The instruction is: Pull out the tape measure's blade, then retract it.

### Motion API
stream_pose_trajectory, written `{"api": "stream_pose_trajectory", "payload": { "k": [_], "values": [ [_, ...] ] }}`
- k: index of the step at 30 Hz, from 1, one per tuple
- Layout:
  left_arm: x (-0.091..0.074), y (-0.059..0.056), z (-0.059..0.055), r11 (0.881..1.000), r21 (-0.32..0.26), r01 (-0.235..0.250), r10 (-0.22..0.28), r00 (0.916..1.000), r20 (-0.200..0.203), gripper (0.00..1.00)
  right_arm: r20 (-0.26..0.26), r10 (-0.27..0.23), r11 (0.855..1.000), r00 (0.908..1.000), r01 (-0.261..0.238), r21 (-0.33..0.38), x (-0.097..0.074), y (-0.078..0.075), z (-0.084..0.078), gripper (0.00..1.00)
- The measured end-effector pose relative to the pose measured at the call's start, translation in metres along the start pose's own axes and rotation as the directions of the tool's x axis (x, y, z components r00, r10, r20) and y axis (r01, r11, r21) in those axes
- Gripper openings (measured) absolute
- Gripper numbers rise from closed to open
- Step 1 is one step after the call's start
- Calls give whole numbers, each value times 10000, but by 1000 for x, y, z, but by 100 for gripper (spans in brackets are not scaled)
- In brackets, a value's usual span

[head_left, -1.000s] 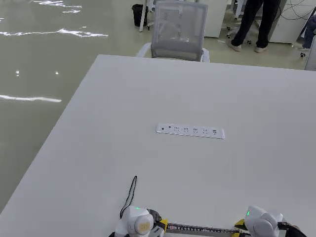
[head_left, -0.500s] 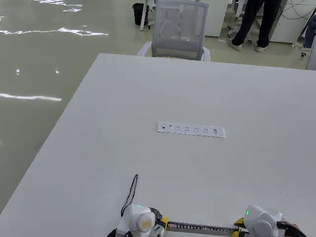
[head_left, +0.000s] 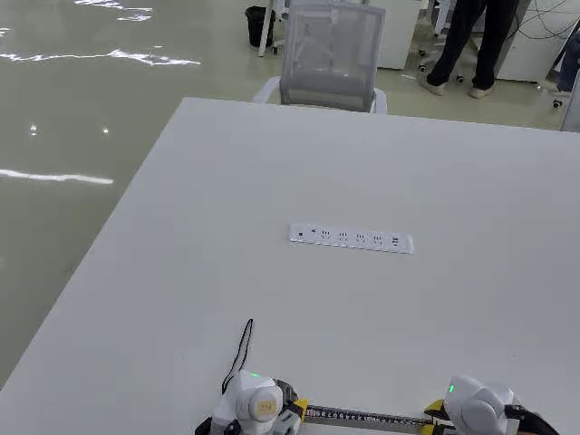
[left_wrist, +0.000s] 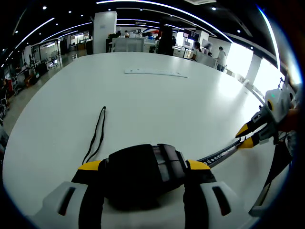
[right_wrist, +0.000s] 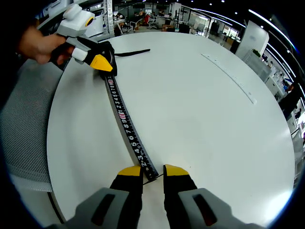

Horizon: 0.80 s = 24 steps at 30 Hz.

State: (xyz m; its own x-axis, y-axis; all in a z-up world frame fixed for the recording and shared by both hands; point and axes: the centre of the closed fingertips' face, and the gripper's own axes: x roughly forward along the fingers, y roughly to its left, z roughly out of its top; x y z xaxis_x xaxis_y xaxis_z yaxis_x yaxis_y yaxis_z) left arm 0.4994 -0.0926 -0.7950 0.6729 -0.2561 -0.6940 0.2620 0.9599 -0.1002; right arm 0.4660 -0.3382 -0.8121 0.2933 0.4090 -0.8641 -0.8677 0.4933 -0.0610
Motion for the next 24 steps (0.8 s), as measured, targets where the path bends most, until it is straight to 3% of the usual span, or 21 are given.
{"api": "stream_pose_trajectory", "payload": {
  "k": [24],
  "values": [
    [-1,-1,0,9999,32,131,-130,9998,-118,65,-56,8,9996,10000,-10,-295,5,4,8,16]
  ]
}}
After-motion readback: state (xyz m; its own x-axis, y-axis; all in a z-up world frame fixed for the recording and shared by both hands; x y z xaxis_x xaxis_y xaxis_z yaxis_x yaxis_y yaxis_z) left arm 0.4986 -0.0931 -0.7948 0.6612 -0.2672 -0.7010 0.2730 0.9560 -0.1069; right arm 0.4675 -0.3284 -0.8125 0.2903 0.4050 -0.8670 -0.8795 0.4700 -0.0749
